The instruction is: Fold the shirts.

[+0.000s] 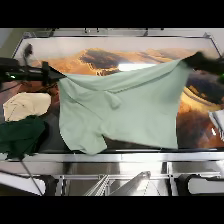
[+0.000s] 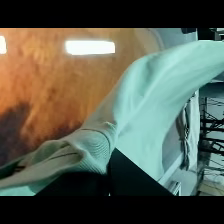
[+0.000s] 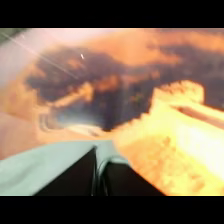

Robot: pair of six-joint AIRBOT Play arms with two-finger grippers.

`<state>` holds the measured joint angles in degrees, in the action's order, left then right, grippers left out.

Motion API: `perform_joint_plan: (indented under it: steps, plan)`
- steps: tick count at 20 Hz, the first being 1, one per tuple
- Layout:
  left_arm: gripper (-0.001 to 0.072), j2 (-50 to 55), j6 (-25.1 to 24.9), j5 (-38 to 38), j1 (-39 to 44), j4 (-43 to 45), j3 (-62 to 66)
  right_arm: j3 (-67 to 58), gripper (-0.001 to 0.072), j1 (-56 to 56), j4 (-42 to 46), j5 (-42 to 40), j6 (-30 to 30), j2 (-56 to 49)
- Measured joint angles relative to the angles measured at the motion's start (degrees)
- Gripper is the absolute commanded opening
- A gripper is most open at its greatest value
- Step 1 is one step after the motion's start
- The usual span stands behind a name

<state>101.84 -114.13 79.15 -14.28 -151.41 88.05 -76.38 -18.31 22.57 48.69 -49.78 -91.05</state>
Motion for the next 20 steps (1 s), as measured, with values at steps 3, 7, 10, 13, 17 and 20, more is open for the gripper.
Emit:
perform_joint_plan:
  steps: [3, 7, 10, 13, 17, 20]
  plan:
    - [0.0708, 11.2, 1.9, 1.6, 0.2, -0.1, 8.6, -3.6, 0.0342, 0.7, -0.6, 0.1, -0.3, -9.5]
    - [0.0707, 16.0, 5.0, 6.9, -2.6, -0.2, 19.0, -5.7, 0.0341, -3.0, -1.0, 5.4, -1.6, -11.6]
    - [0.0706, 14.2, 7.4, 12.9, -5.3, 1.0, 20.7, -5.7, 0.0337, -7.4, -0.5, 14.3, -2.5, -10.1]
    - [0.0705, 7.1, 8.9, 17.4, -6.6, 9.5, 13.3, -2.6, 0.0296, -10.7, 2.8, 23.0, -3.7, -7.9]
    - [0.0705, -5.7, 10.6, 14.1, -7.3, 23.2, -6.7, 5.1, 0.0296, -12.8, 6.7, 27.0, -3.7, -4.5]
    - [0.0705, -12.8, 12.4, 8.3, -7.6, 28.0, -22.9, 9.3, 0.0296, -13.2, 7.6, 27.6, -3.1, -2.9]
